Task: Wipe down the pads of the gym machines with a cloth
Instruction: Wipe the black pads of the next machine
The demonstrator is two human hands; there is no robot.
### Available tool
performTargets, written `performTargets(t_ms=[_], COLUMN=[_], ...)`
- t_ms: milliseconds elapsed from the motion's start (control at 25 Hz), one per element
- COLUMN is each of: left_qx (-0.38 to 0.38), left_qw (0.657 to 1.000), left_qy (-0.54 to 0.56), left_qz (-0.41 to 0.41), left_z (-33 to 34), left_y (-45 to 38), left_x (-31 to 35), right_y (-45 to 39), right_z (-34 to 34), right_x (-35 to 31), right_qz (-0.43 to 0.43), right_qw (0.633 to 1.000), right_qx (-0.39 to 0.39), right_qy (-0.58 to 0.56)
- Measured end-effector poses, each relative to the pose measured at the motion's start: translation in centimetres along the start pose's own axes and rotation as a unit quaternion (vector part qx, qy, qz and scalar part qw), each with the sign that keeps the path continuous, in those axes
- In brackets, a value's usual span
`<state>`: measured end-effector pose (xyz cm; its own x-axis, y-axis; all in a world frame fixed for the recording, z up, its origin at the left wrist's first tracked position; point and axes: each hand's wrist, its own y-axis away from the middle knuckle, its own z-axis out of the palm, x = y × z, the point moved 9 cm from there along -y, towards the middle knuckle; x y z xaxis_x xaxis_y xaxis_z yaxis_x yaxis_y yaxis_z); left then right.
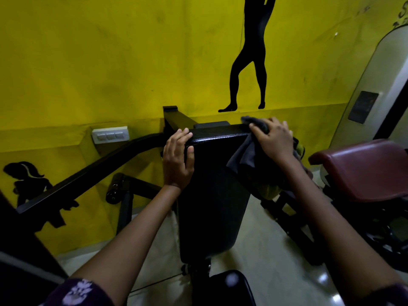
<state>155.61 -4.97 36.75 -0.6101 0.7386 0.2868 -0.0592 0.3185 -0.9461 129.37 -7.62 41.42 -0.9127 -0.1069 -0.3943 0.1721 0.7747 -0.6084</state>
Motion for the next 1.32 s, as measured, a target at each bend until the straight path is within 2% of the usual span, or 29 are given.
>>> performTargets(t_ms=[80,160,320,480,640,760,840,960,1000,1080,1160,1240,1320], left_qx=[-0.009,-0.003,0.009,0.002,-0.039,-0.058,-0.077,-0.169,-0.198,-0.23,-0.234,-0.215,-0.185], left_qw=[1.0,1.0,1.0,0.996,0.986,0.975,0.965,0.937,0.924,0.91,0.902,0.891,0.883], left_qy=[-0.011,-0.014,0.011,-0.054,-0.136,-0.17,-0.236,-0.296,-0.307,-0.331,-0.356,-0.389,-0.413], left_qz=[-0.005,-0.001,0.015,-0.066,-0.089,-0.128,-0.088,0.082,0.112,0.094,0.065,0.093,0.126], left_z=[0.1,-0.1,-0.2,-0.8,-0.7,-0.3,0.8,6.3,8.7,12.2,13.8,14.3,14.2], left_y=[-0.1,-0.1,0.0,-1.2,-2.2,-1.7,-1.6,-1.5,-1.6,-2.1,-2.6,-2.6,-2.3], left_x=[0.0,0.0,0.3,1.2,3.2,3.3,5.0,9.7,10.7,11.2,11.0,11.0,11.0], right_y=[0.2,0.4,0.5,0.8,1.0,1.4,2.0,3.8,4.3,4.6,2.9,1.1,1.1], right_z=[1.0,1.7,2.6,4.0,5.1,5.5,6.0,8.1,9.1,10.3,9.1,6.9,6.5], right_x=[2.0,2.6,4.1,4.7,5.3,5.6,5.8,6.9,7.3,7.6,7.3,6.1,5.8], right_qz=[0.066,0.081,0.133,0.148,0.148,0.157,0.155,0.152,0.151,0.147,0.12,0.049,0.02], right_qw=[0.993,0.98,0.955,0.92,0.9,0.87,0.835,0.805,0.799,0.798,0.819,0.849,0.864], right_qx=[-0.012,-0.006,0.0,-0.005,-0.017,-0.027,-0.036,-0.056,-0.074,-0.101,-0.087,-0.066,-0.05], right_qy=[-0.097,-0.179,-0.264,-0.363,-0.41,-0.467,-0.526,-0.571,-0.577,-0.576,-0.555,-0.522,-0.5])
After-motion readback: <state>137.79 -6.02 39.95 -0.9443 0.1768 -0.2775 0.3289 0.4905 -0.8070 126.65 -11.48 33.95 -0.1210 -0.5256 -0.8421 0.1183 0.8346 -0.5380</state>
